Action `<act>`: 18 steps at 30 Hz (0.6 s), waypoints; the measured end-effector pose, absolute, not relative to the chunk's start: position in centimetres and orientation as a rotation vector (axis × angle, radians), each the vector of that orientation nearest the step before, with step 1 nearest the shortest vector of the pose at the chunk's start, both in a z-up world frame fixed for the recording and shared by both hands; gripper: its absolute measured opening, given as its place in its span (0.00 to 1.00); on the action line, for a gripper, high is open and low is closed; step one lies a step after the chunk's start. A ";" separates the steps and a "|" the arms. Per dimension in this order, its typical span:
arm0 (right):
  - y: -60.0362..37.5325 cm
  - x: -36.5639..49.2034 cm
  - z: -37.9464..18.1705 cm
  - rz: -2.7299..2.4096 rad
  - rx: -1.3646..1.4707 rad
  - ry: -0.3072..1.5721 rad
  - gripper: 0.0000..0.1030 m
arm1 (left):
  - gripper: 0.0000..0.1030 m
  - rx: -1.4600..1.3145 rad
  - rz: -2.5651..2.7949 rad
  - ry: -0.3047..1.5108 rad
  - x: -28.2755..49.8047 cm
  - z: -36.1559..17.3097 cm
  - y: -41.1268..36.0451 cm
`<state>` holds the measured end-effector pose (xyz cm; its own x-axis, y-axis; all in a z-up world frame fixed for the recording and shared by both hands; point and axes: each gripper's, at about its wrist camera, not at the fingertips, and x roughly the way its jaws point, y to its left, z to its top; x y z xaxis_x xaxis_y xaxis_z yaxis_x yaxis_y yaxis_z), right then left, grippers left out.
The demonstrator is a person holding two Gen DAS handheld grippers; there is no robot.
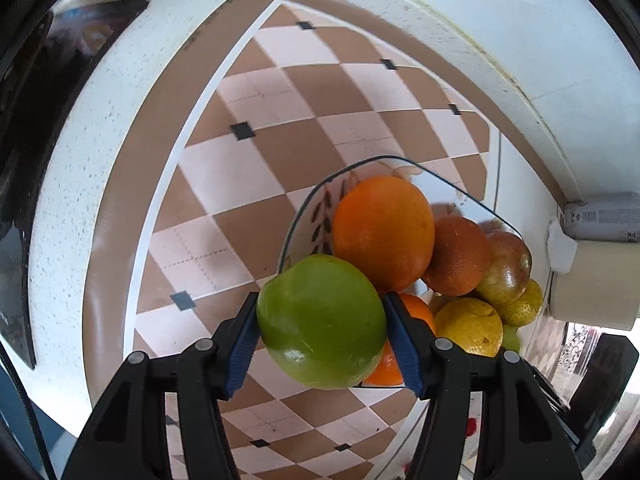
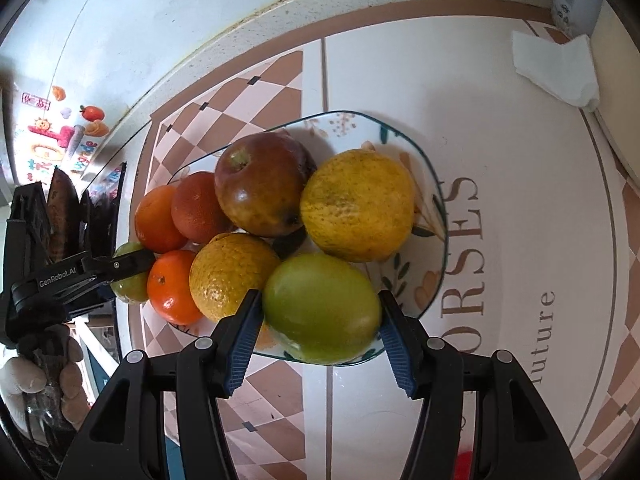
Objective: Organize fruits
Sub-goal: 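Carry both green apples onto the white plate and open both tools, then lift both tools away from the plate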
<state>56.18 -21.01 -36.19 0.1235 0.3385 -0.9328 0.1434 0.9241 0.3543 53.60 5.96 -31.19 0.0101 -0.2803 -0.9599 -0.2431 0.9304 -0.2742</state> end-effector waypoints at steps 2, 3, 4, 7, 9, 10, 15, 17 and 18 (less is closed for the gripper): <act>-21.3 56.2 -36.0 0.138 0.416 1.450 0.73 | 0.56 -0.440 -0.036 1.576 53.7 -31.2 6.2; -21.4 56.2 -35.9 0.138 0.423 1.447 0.74 | 0.56 -0.447 -0.035 1.576 53.7 -31.2 6.2; -21.4 56.2 -35.8 0.136 0.421 1.447 0.76 | 0.56 -0.451 -0.032 1.577 53.7 -31.2 6.2; -21.4 56.1 -35.4 0.130 0.413 1.445 0.76 | 0.57 -0.449 -0.034 1.583 53.7 -31.0 6.3; -21.3 56.0 -35.2 0.129 0.411 1.441 0.76 | 0.69 -0.462 -0.040 1.579 53.7 -30.8 6.4; -21.3 55.9 -35.1 0.128 0.411 1.440 0.77 | 0.72 -0.466 -0.041 1.576 53.7 -30.6 6.5; -21.2 55.5 -34.8 0.129 0.409 1.437 0.77 | 0.79 -0.464 -0.050 1.554 53.7 -29.8 6.5; -21.1 55.4 -34.6 0.129 0.400 1.434 0.77 | 0.79 -0.459 -0.046 1.550 53.6 -29.6 6.5; -21.1 55.2 -34.4 0.126 0.392 1.431 0.77 | 0.79 -0.458 -0.044 1.546 53.4 -29.5 6.5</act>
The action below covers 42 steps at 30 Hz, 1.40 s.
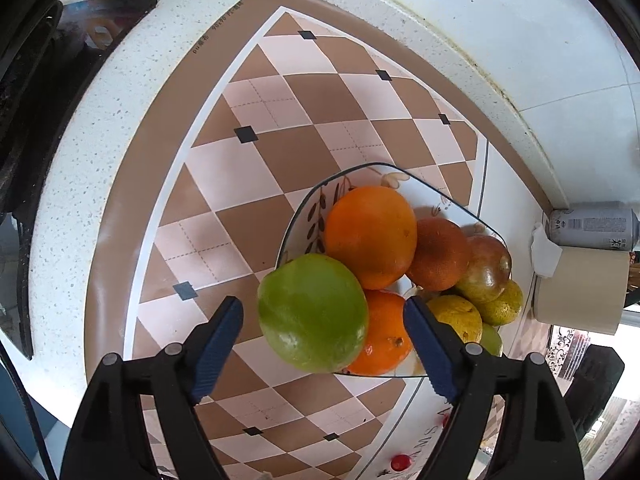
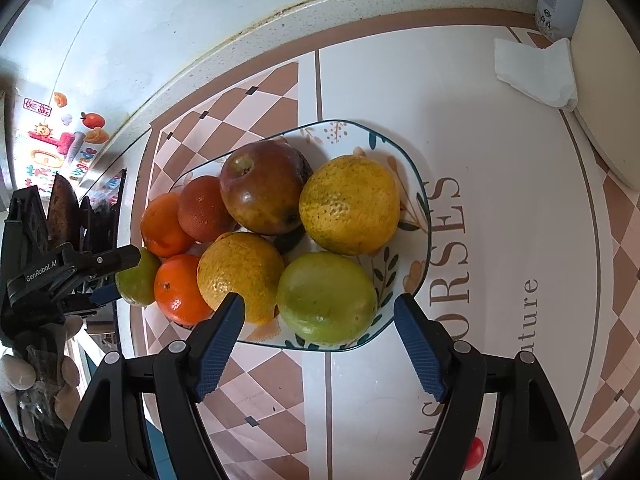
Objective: Organize fruits
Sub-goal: 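Lift both tools away from the plate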
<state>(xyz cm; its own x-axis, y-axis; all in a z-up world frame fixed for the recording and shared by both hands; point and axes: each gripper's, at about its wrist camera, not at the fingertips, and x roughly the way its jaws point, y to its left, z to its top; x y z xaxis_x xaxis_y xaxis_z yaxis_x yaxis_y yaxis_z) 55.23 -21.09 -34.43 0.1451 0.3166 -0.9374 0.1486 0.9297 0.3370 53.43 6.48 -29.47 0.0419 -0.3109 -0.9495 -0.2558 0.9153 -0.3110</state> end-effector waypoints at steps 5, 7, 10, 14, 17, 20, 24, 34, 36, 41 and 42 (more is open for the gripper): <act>-20.4 54.2 -33.0 0.073 0.254 1.410 0.92 | 0.79 -0.311 0.007 1.478 52.0 -27.4 6.0; -20.0 53.3 -32.3 0.053 0.191 1.387 0.92 | 0.79 -0.198 0.049 1.427 50.4 -26.4 5.1; -19.7 52.0 -30.9 0.035 0.142 1.355 0.92 | 0.79 -0.106 0.072 1.389 48.3 -25.8 4.3; -19.6 50.2 -28.8 0.015 0.123 1.312 0.92 | 0.79 -0.036 0.059 1.344 45.7 -24.5 2.9; -19.5 48.6 -26.8 0.008 0.123 1.282 0.92 | 0.79 -0.012 0.039 1.298 43.9 -22.8 2.0; -19.5 47.2 -24.8 0.004 0.121 1.252 0.92 | 0.79 0.007 0.021 1.242 42.3 -20.7 1.1; -19.2 44.7 -21.3 0.000 0.118 1.193 0.92 | 0.79 0.016 -0.011 1.186 40.2 -17.7 0.1; -18.1 39.1 -14.1 0.010 0.122 1.085 0.92 | 0.79 0.002 -0.076 1.094 35.3 -12.3 -0.3; -17.9 38.2 -13.0 0.009 0.118 1.066 0.92 | 0.79 0.006 -0.085 1.077 34.4 -11.5 -0.3; -17.6 35.9 -10.0 0.006 0.116 1.013 0.92 | 0.79 0.017 -0.097 1.037 32.3 -9.6 -0.1; -17.5 35.7 -9.7 0.004 0.114 1.007 0.92 | 0.79 0.015 -0.101 1.030 31.9 -9.2 -0.1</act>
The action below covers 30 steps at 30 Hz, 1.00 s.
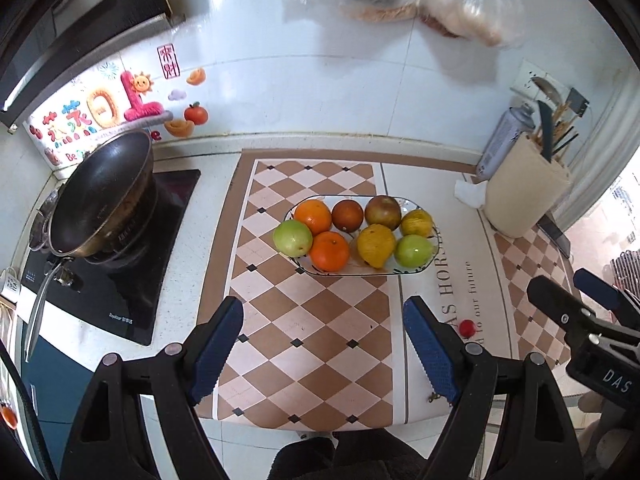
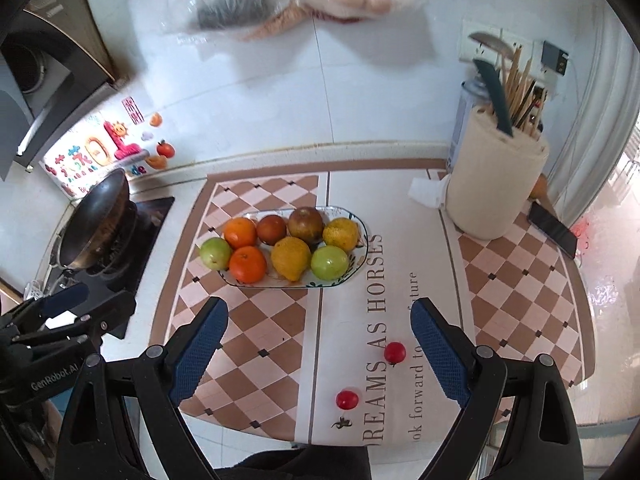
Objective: Organize fruits
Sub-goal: 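Lift both tools away from the plate, then grasp a cherry tomato with the right tool while the left tool grasps another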
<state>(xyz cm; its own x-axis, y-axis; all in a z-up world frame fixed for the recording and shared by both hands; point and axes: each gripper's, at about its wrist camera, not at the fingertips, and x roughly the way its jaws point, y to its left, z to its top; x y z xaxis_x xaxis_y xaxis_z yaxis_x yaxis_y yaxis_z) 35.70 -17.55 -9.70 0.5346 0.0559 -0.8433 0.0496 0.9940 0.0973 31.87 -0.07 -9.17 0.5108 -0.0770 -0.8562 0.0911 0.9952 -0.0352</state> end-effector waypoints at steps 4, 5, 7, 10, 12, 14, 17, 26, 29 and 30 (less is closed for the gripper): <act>-17.2 34.2 -8.1 -0.001 0.107 0.982 0.92 | 0.79 0.003 -0.112 1.007 30.6 -8.0 0.2; -17.1 33.9 -7.7 -0.001 0.104 0.978 0.92 | 0.79 0.003 -0.114 1.004 30.4 -7.8 0.1; -16.9 33.2 -7.3 0.000 0.103 0.969 0.92 | 0.79 0.002 -0.120 0.998 29.9 -7.5 0.2; -16.8 32.6 -7.0 -0.003 0.110 0.963 0.92 | 0.79 0.002 -0.124 0.988 29.4 -7.1 0.3; -16.7 32.3 -6.9 -0.011 0.109 0.958 0.92 | 0.79 0.006 -0.123 0.981 29.1 -7.0 0.4; -16.8 32.1 -7.0 -0.014 0.117 0.954 0.92 | 0.79 0.007 -0.123 0.978 28.9 -7.0 0.5; -17.3 31.9 -7.2 -0.025 0.135 0.949 0.92 | 0.79 0.003 -0.117 0.972 28.8 -7.0 0.9; -22.2 32.8 -13.2 -0.052 0.281 1.086 0.92 | 0.96 0.037 -0.075 0.975 30.1 -10.0 0.8; -24.5 33.4 -17.7 -0.073 0.312 1.187 0.92 | 0.96 0.066 -0.067 1.023 31.0 -13.2 -0.5; -25.3 33.7 -19.5 -0.076 0.318 1.219 0.92 | 0.96 0.079 -0.065 1.050 31.3 -14.5 -1.0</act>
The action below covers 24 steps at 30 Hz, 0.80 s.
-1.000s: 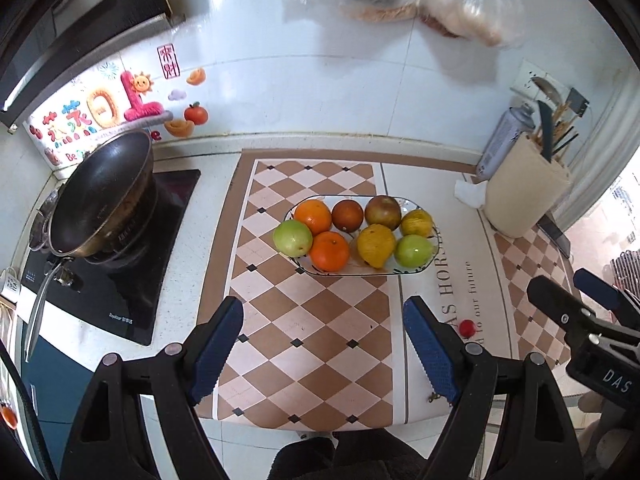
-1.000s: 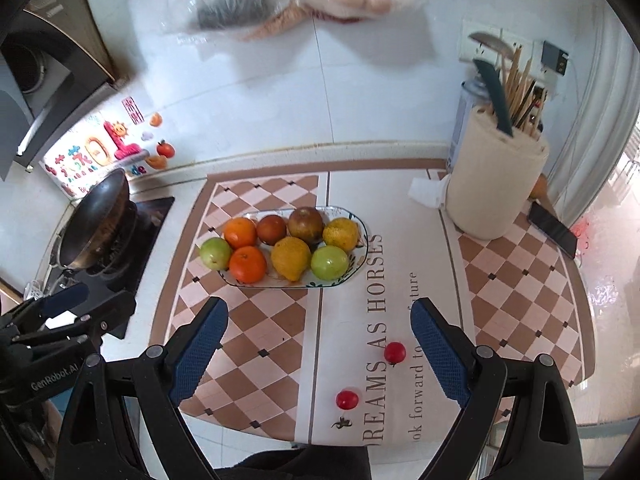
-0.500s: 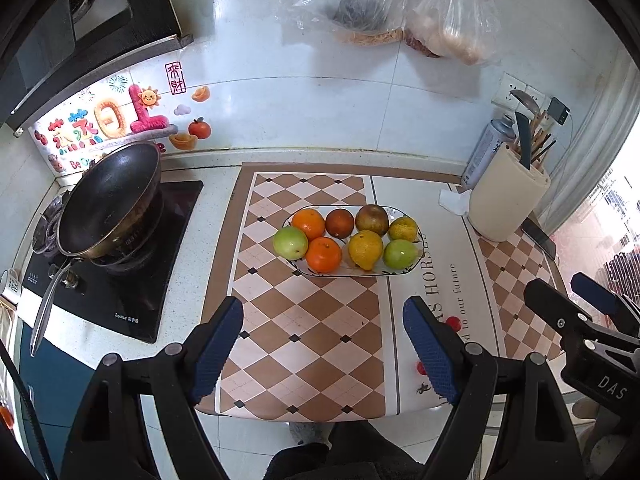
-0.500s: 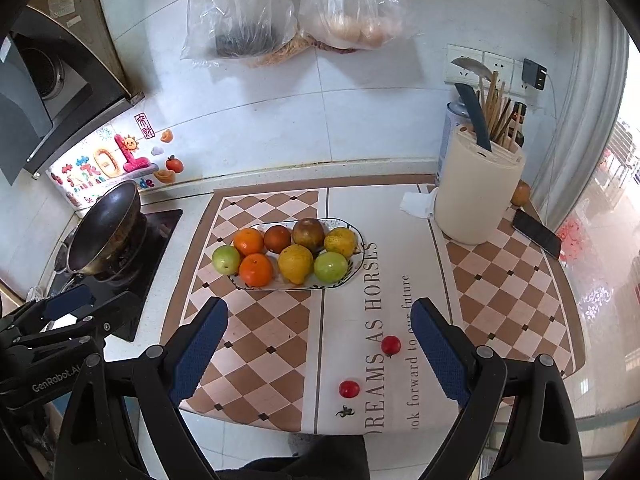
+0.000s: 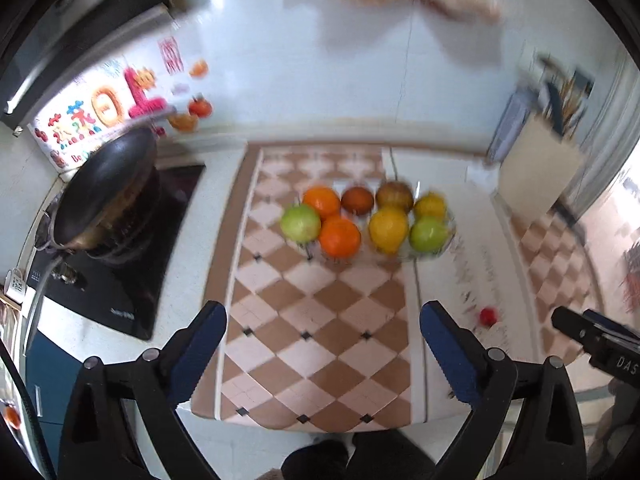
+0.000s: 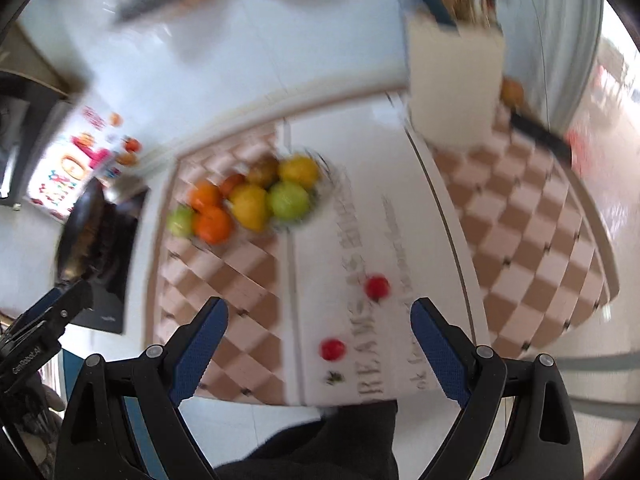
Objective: Organize fruits
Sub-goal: 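Grasp a cherry tomato with the right tool while the left tool grasps another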
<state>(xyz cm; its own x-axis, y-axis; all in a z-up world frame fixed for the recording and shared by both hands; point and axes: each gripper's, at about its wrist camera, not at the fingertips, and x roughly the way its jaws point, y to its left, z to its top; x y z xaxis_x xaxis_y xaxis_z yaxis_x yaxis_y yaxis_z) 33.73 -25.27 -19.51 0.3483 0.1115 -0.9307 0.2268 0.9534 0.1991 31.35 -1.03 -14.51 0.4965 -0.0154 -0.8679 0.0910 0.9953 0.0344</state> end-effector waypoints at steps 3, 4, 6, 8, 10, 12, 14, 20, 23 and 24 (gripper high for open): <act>-27.1 34.4 -23.6 -0.061 0.360 1.277 0.68 | 0.96 0.109 -0.054 1.172 32.5 -19.5 -2.9; -27.6 34.7 -24.9 -0.061 0.368 1.300 0.65 | 0.96 0.114 -0.051 1.204 32.8 -20.6 -3.3; -28.4 35.3 -27.2 -0.039 0.377 1.322 0.62 | 0.96 0.115 -0.041 1.284 33.5 -23.6 -4.5; -29.1 36.2 -29.1 -0.032 0.370 1.351 0.61 | 0.96 0.118 -0.036 1.339 33.8 -25.7 -5.6; -29.6 37.1 -30.5 -0.014 0.376 1.373 0.60 | 0.96 0.125 -0.034 1.390 33.9 -27.4 -6.8; -29.8 38.1 -31.9 0.005 0.360 1.395 0.59 | 0.96 0.133 -0.036 1.430 34.1 -28.5 -7.9; -29.9 39.3 -33.6 0.028 0.338 1.426 0.55 | 0.96 0.137 -0.050 1.470 33.9 -29.5 -9.5; -29.1 41.5 -36.9 0.127 0.273 1.472 0.32 | 0.96 0.114 -0.108 1.569 33.2 -31.8 -13.4; -29.3 41.7 -36.6 0.148 0.243 1.452 0.32 | 0.96 0.045 -0.140 1.622 32.6 -32.7 -14.5; -29.7 41.7 -36.4 0.153 0.244 1.447 0.32 | 0.96 0.028 -0.149 1.633 32.5 -32.9 -14.8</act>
